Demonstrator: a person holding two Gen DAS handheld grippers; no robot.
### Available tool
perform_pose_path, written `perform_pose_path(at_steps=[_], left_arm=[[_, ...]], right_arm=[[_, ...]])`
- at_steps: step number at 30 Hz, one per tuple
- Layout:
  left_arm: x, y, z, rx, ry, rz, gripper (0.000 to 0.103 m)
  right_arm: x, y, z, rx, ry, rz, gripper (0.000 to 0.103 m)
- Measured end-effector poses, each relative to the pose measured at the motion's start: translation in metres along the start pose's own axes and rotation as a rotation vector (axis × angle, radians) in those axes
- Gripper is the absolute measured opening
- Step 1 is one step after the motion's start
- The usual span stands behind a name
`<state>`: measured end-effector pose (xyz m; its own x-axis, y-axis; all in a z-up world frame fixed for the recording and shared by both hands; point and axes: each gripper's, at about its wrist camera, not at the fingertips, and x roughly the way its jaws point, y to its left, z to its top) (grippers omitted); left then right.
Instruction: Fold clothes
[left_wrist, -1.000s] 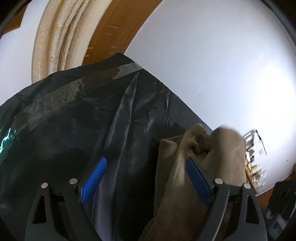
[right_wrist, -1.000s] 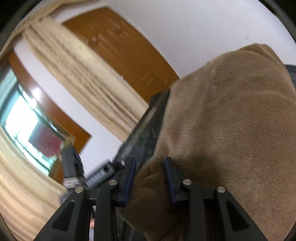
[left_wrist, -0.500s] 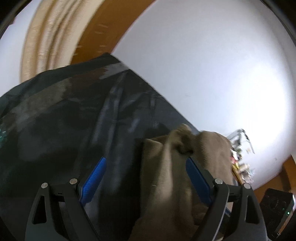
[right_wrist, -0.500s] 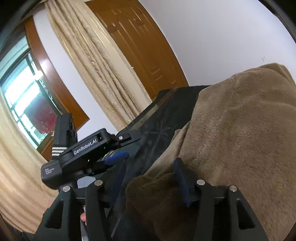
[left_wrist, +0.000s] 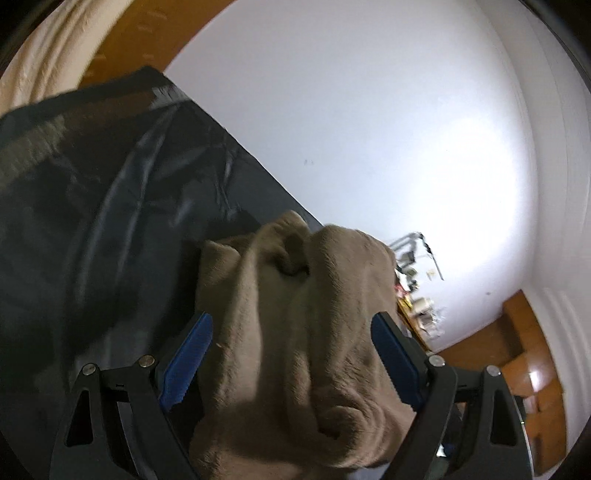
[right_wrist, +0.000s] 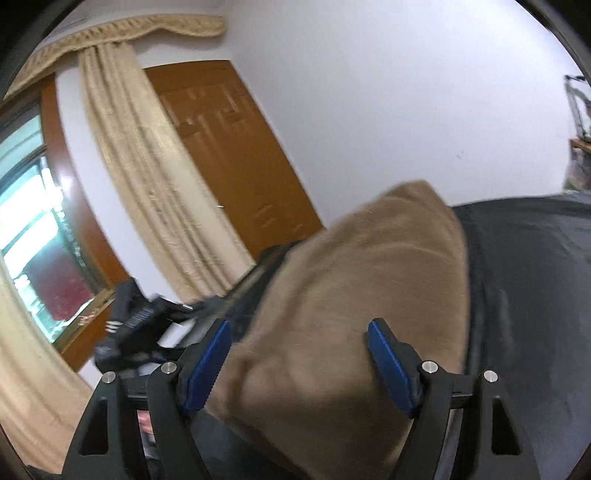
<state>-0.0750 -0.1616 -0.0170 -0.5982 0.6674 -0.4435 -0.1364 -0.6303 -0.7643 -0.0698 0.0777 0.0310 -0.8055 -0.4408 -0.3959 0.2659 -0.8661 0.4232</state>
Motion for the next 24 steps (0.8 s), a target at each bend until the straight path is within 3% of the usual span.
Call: perform_pose_path(at_steps=[5, 9, 14, 19, 24], left_arm=[[0.004, -0.025, 0.005, 0.082, 0.091, 0.007, 0.09], [0.024, -0.036, 0.017, 0.098, 0.165, 0.005, 0.09], [0.065, -0.04, 0.022, 0.074, 0.285, -0.051, 0.09], [0.098, -0.045, 0.017, 0.116, 0.374, 0.003, 0.09], [0.109, -0.048, 0.018, 0.137, 0.446, 0.005, 0.09]], right_arm=[[-0.011, -0.02, -0.011, -0.004, -0.042, -0.081, 0.078], [-0.013, -0.034, -0.013, 0.06, -0.046, -0.076, 0.078], [-0.025, -0.044, -0.012, 0.08, -0.068, -0.082, 0.078], [-0.033, -0.053, -0.009, 0.138, -0.085, -0.085, 0.078], [-0.032, -0.057, -0.006, 0.171, -0.07, -0.083, 0.078]])
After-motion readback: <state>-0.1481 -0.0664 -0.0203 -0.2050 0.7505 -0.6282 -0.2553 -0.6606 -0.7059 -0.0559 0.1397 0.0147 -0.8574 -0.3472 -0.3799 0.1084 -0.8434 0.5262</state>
